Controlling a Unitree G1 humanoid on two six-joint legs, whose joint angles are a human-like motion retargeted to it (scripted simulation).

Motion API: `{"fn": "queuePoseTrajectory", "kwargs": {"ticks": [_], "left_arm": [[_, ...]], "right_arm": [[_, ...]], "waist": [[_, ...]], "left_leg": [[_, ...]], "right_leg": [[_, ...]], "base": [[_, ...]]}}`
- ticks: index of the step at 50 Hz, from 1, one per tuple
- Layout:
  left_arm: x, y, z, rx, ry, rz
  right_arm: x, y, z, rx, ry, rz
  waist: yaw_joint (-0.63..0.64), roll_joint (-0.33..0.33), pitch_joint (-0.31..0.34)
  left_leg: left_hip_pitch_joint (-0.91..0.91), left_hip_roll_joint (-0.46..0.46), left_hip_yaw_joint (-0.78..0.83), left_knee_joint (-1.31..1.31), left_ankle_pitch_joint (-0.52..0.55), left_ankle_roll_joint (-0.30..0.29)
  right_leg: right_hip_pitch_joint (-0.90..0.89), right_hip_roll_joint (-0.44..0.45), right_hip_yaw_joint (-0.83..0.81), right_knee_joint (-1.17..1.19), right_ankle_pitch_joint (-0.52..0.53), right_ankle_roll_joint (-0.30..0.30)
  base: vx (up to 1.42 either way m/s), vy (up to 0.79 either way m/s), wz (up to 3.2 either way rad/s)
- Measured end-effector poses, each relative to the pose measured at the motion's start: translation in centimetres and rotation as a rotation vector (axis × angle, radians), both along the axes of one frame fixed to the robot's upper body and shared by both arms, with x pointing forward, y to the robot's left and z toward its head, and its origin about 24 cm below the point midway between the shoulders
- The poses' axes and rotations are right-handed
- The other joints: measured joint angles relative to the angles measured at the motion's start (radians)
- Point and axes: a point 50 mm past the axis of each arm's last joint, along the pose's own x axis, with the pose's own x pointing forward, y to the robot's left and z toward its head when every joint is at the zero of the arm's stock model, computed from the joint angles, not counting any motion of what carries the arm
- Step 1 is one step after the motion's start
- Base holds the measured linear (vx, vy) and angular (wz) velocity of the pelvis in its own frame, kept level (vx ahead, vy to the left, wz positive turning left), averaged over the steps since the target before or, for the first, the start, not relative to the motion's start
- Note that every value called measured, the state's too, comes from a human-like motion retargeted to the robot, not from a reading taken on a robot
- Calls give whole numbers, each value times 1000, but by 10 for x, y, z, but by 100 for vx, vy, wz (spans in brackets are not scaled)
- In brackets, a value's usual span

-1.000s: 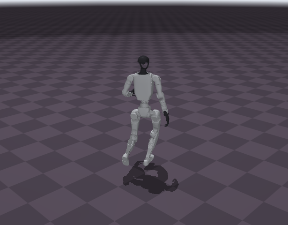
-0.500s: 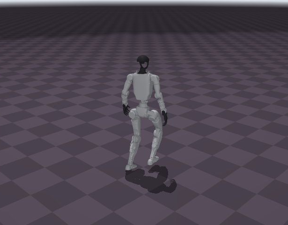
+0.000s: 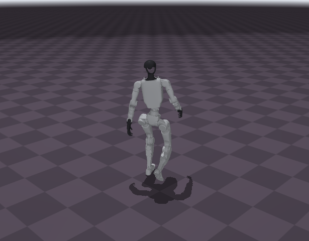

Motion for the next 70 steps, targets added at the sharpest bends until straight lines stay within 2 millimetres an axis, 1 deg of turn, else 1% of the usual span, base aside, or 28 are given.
{"fn": "queuePoseTrajectory", "kwargs": {"ticks": [2, 5, 8, 10, 13, 15, 17, 19, 21, 23, 25, 28, 30, 32, 34, 36, 38, 41, 45, 47, 50, 53, 55, 57, 59, 63, 67, 70], "left_arm": [[25, 20, 5, 98, -71, -1], [101, 37, 17, 206, -319, -15], [176, 24, 44, 190, -641, -86], [210, 12, 67, 150, -829, -159], [237, -3, 98, 88, -1011, -299], [246, -8, 115, 69, -1080, -381], [246, -8, 122, 77, -1094, -431], [242, -3, 120, 102, -1059, -444], [227, 3, 106, 125, -969, -420], [208, 9, 86, 126, -850, -376], [175, 13, 63, 105, -704, -335], [116, 18, 36, 78, -478, -270], [80, 21, 26, 72, -348, -224], [51, 28, 24, 90, -248, -195], [37, 39, 26, 135, -185, -188], [43, 50, 28, 189, -176, -198], [68, 52, 29, 217, -234, -224], [120, 36, 32, 177, -396, -278], [184, 4, 51, 68, -649, -394], [206, -9, 65, 25, -753, -473], [228, -20, 85, 4, -868, -574], [235, -23, 95, 34, -907, -644], [236, -24, 95, 63, -889, -678], [240, -26, 89, 80, -837, -707], [233, -32, 77, 56, -774, -724], [202, -39, 57, -35, -661, -745], [150, -37, 39, -127, -532, -703], [108, -30, 28, -150, -412, -637]], "right_arm": [[-13, -1, -16, -44, 100, -19], [-44, 3, -43, -75, 295, -7], [-93, 0, -62, -62, 489, 14], [-125, -3, -68, -38, 594, -9], [-159, -11, -70, -9, 688, -103], [-169, -21, -69, -25, 710, -168], [-165, -32, -66, -70, 700, -197], [-145, -40, -63, -129, 654, -195], [-112, -41, -58, -170, 560, -187], [-68, -32, -50, -159, 408, -194], [-31, -19, -36, -102, 242, -201], [7, -1, -9, -17, 17, -166], [23, 8, 9, 25, -99, -133], [30, 13, 19, 43, -162, -109], [32, 18, 20, 45, -168, -95], [26, 23, 11, 35, -109, -84], [12, 28, -7, 23, 4, -53], [-24, 26, -36, 1, 209, 12], [-87, 11, -60, -4, 443, 13], [-116, 0, -63, 3, 518, -43], [-148, -18, -63, -22, 585, -143], [-166, -38, -58, -111, 626, -189], [-162, -49, -55, -189, 632, -186], [-136, -51, -55, -246, 597, -165], [-109, -42, -54, -244, 527, -152], [-53, -9, -43, -108, 301, -145], [-14, 11, -15, 22, 55, -120], [10, 18, 12, 79, -118, -89]], "waist": [[-14, -12, 17], [-22, 6, 21], [-46, 56, 11], [-66, 91, -2], [-69, 148, -23], [-58, 177, -31], [-38, 197, -28], [-13, 207, -10], [18, 201, 9], [48, 173, 26], [78, 136, 28], [108, 76, 10], [115, 37, -4], [118, 9, -16], [115, -25, -18], [106, -49, -17], [94, -55, -17], [59, -25, -16], [-20, 31, -16], [-47, 65, -21], [-74, 111, -38], [-74, 155, -45], [-67, 180, -29], [-58, 190, -3], [-41, 187, 9], [23, 148, 20], [80, 86, 12], [94, 44, -3]], "left_leg": [[29, -6, 10, 111, -109, 46], [137, 0, -31, 94, -179, 35], [306, 16, -107, -20, -41, -56], [382, 43, -149, -53, 78, -130], [394, 95, -195, 63, 212, -223], [360, 122, -199, 224, 247, -251], [298, 161, -176, 416, 217, -241], [210, 215, -142, 588, 143, -191], [99, 258, -103, 675, 56, -128], [-10, 270, -57, 630, -1, -75], [-85, 252, -12, 481, -23, -53], [-124, 182, 26, 180, 8, -59], [-122, 121, 28, 42, 36, -52], [-129, 81, 29, 74, 22, -7], [-133, 47, 41, 161, -28, 62], [-117, 30, 50, 222, -85, 104], [-66, 17, 41, 182, -94, 101], [82, 7, -24, 10, -13, 16], [279, 48, -65, -181, 180, -125], [326, 72, -93, -172, 242, -186], [338, 116, -103, -4, 284, -244], [328, 164, -88, 284, 302, -295], [297, 204, -70, 471, 302, -300], [225, 262, -38, 616, 266, -245], [142, 307, -8, 677, 210, -173], [-1, 310, 42, 546, 115, -95], [-67, 202, 59, 216, 88, -90], [-84, 108, 43, -11, 115, -87]], "right_leg": [[-109, -43, 5, 141, -41, -44], [-276, -31, -24, 139, -133, -102], [-326, 35, -80, -120, -156, -92], [-317, 106, -90, -343, -116, -54], [-252, 228, -74, -641, -45, -4], [-213, 277, -70, -707, -56, -14], [-180, 301, -72, -651, -139, -66], [-142, 310, -80, -570, -259, -125], [-90, 308, -81, -518, -357, -161], [-20, 294, -67, -536, -384, -157], [56, 281, -27, -581, -356, -121], [140, 227, 7, -602, -254, -40], [164, 192, 25, -544, -197, 8], [159, 161, 34, -409, -139, 50], [117, 104, 28, -219, -56, 77], [33, 42, 13, -42, -7, 58], [-74, -2, -3, 54, -23, 11], [-197, 2, -48, 1, -91, -41], [-252, 97, -89, -320, -98, -18], [-245, 180, -67, -514, -62, 13], [-236, 288, -30, -685, -40, 19], [-253, 355, -29, -577, -152, -67], [-265, 380, -43, -464, -259, -137], [-264, 379, -57, -407, -328, -176], [-235, 371, -46, -423, -335, -175], [-117, 316, 5, -562, -226, -102], [-27, 239, 68, -625, -100, 9], [25, 172, 94, -580, -83, 51]], "base": [[127, 5, 4], [126, 0, 29], [124, -11, 91], [117, -15, 101], [108, -15, 64], [101, -14, 50], [99, -13, 48], [96, -11, 38], [95, -8, 21], [95, -4, 14], [96, 1, 9], [93, 5, 4], [88, 6, 13], [84, 5, 15], [81, 3, 15], [76, 0, 7], [71, 0, 4], [64, -6, 31], [49, -13, 104], [34, -12, 98], [24, -9, 70], [17, -5, 27], [15, -2, 4], [13, 0, 13], [13, 3, 25], [15, 7, 14], [15, 9, -7], [14, 8, -1]]}}
